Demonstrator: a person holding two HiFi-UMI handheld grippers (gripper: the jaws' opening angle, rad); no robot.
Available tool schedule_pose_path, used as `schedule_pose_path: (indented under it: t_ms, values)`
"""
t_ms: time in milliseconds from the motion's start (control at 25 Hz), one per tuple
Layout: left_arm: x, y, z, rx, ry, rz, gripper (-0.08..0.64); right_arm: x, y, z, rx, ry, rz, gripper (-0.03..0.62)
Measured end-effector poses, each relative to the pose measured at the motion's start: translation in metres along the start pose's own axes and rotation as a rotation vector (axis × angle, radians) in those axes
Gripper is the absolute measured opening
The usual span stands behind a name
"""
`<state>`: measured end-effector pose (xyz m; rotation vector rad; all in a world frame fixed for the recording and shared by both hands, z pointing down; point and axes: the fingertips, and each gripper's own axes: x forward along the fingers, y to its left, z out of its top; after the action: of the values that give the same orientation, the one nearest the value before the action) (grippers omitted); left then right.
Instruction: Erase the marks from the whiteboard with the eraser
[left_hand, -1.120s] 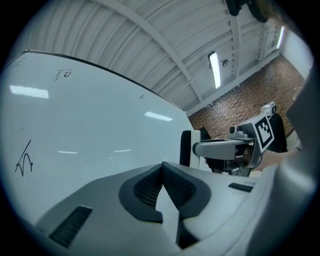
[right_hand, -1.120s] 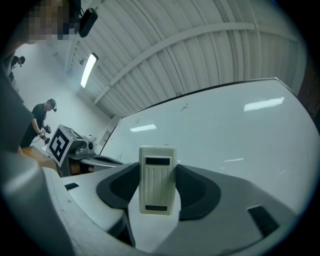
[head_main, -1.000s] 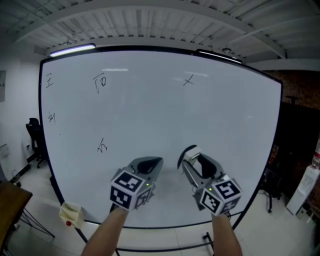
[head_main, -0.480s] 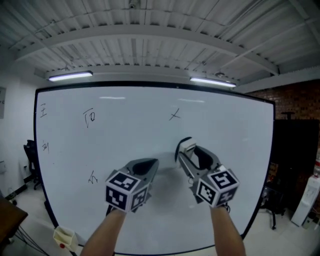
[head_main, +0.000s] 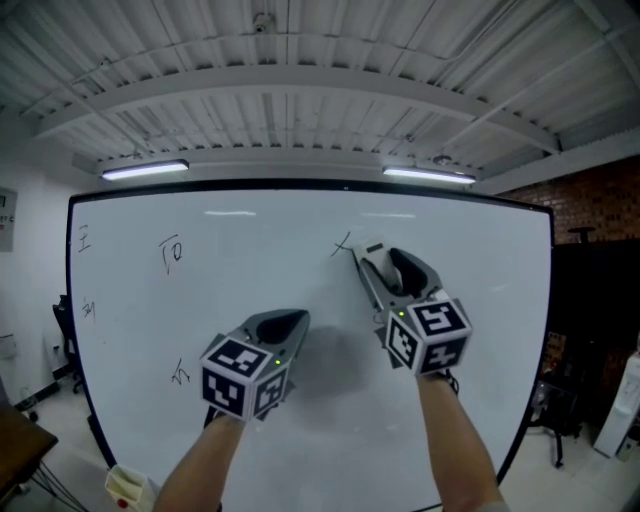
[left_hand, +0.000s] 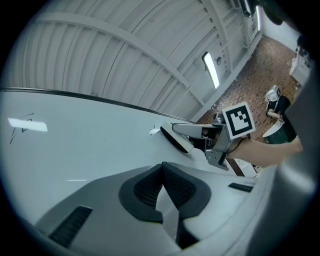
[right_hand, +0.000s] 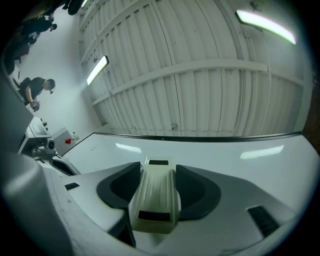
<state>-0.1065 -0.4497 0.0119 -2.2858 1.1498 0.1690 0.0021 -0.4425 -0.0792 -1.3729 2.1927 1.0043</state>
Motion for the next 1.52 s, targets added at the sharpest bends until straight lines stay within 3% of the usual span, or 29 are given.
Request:
schedule_pose_path:
  t_ms: [440,680,880,1240,1520]
  values:
    - [-0.002,0.011,0.005,0.037,-0.006,0.02,0.006,0.026,-0.002,0.025,-0.077,-0.066,-0.053,0.225]
    - [-0.005,0.012,-0.006,0.033,0.008,0.016,0.006,0.027,-0.002,0.022,-0.026,-0.07,-0.045,0.221]
    - [-0.01,0.014,-0.012,0.017,0.013,0.019,0.006,0.032,0.019,0.019,-0.029,-0.059,-0.003,0.221]
    - [-0.041,0.036,-0.025,-0.013,0.043,0.083,0.006,0.045,0.103,0.006,-0.054,-0.042,0.114,0.221]
    - [-0.047,0.039,-0.033,-0.026,0.067,0.097,0.006,0.047,0.103,0.006,-0.052,-0.041,0.139,0.222]
